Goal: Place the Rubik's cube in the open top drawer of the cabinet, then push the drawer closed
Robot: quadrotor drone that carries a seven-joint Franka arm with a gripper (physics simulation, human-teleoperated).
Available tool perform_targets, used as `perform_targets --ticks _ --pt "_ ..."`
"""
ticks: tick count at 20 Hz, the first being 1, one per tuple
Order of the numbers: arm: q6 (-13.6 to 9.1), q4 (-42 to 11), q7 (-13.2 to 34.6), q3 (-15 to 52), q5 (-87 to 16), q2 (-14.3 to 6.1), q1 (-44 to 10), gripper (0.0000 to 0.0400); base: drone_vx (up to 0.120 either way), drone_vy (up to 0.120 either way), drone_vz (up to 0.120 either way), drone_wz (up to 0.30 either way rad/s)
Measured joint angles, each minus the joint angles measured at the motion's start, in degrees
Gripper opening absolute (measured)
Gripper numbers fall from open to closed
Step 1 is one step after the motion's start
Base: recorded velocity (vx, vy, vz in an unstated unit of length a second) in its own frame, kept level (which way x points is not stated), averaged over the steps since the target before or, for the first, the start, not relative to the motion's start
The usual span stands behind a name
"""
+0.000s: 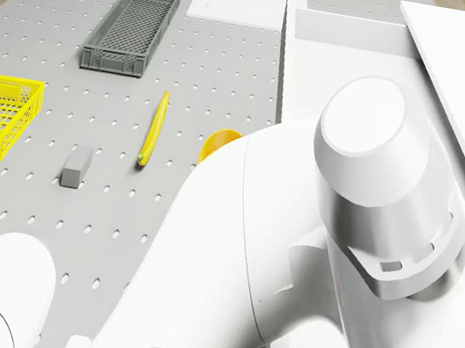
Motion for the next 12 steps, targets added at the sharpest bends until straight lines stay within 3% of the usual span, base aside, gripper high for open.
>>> perform_targets --ticks 9,12 --pt "-0.28 -4.79 -5.38 -1.36 -8.36 -1.13 7.64 0.0105 0.0 0.0 0.0 0.0" --pt "-0.39 -6.7 -4.45 -2.28 -11.34 -1.23 10.51 0.0105 0.0 0.0 0.0 0.0"
